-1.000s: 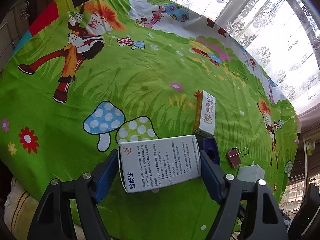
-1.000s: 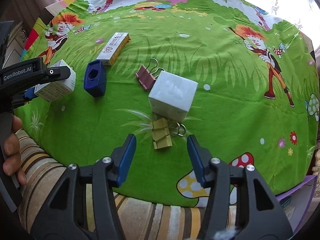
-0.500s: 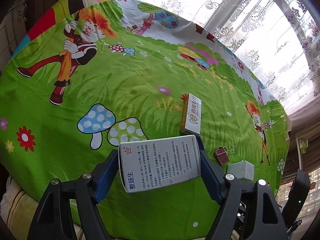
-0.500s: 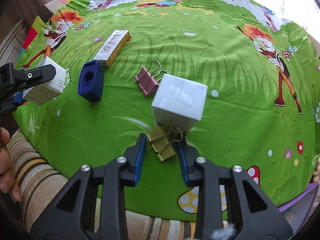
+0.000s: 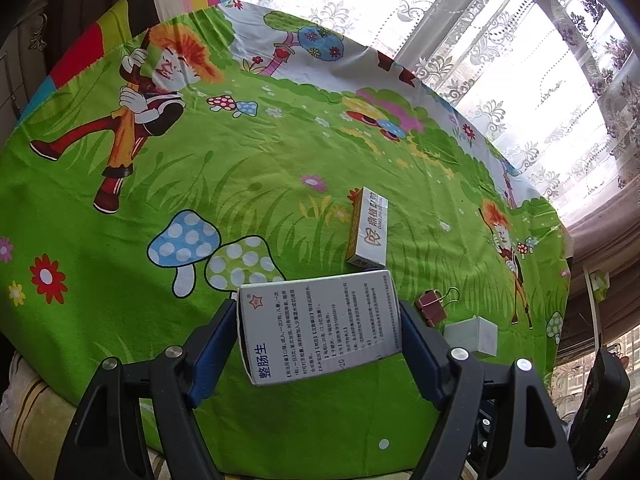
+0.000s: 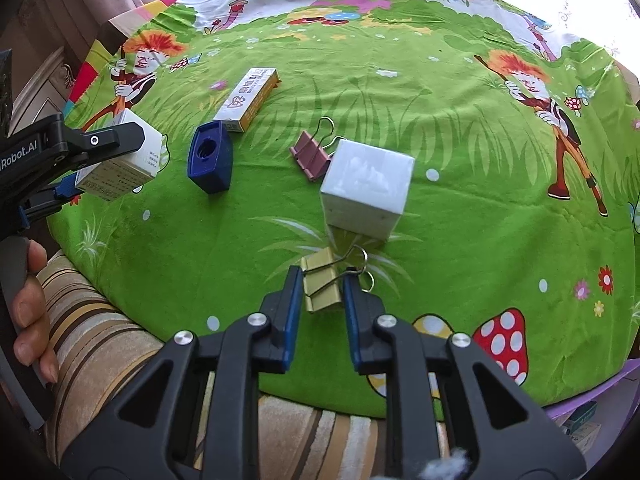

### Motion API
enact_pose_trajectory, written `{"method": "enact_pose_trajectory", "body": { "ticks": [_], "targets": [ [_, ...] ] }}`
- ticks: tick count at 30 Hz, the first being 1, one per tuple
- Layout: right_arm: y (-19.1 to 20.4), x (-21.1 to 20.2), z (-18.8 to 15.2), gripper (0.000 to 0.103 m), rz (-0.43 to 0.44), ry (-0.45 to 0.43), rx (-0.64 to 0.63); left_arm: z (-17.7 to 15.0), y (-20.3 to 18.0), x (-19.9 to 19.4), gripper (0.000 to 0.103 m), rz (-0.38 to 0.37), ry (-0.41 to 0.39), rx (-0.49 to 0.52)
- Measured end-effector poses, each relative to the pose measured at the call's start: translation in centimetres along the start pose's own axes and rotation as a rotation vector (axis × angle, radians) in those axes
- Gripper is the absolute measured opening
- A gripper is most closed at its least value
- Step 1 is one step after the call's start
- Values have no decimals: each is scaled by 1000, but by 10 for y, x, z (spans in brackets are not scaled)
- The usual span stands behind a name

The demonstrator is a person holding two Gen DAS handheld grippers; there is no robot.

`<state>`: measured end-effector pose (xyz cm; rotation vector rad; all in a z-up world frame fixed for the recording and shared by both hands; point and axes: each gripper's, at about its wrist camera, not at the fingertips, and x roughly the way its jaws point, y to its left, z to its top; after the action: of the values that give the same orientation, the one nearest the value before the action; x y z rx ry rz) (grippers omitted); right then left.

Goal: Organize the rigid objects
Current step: 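Grasp the gold binder clip with the right gripper, then carry the medicine box and gold clip over the storage box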

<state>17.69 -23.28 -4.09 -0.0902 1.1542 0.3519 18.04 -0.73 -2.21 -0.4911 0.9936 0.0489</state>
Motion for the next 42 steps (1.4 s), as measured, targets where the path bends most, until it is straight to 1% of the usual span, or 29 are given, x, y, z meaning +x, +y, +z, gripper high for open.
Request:
{"method": "enact_pose_trajectory", "body": {
  "ticks": [10,18,23,31,38,42],
  "targets": [
    [-10,-35,-17,24,1,-55,38,-12,-20,-7,78,-58,14,55],
    [-25,-74,-41,24,-26,-105,82,-34,-58,-18,78,-150,58,150],
    [-45,-102,-67,24,-46,-134,135,-50,-85,-27,78,-201,85,211],
    [-91,-144,-121,24,-107,-165,250,-83,-140,-42,78,-270,130,369],
    [-129,-155,-168,24,-146,-145,357,-117,-186,-48,78,-313,176,500],
    [-145,-157,-189,24,-153,-127,405,-139,-212,-49,78,-348,223,559]
  ]
}}
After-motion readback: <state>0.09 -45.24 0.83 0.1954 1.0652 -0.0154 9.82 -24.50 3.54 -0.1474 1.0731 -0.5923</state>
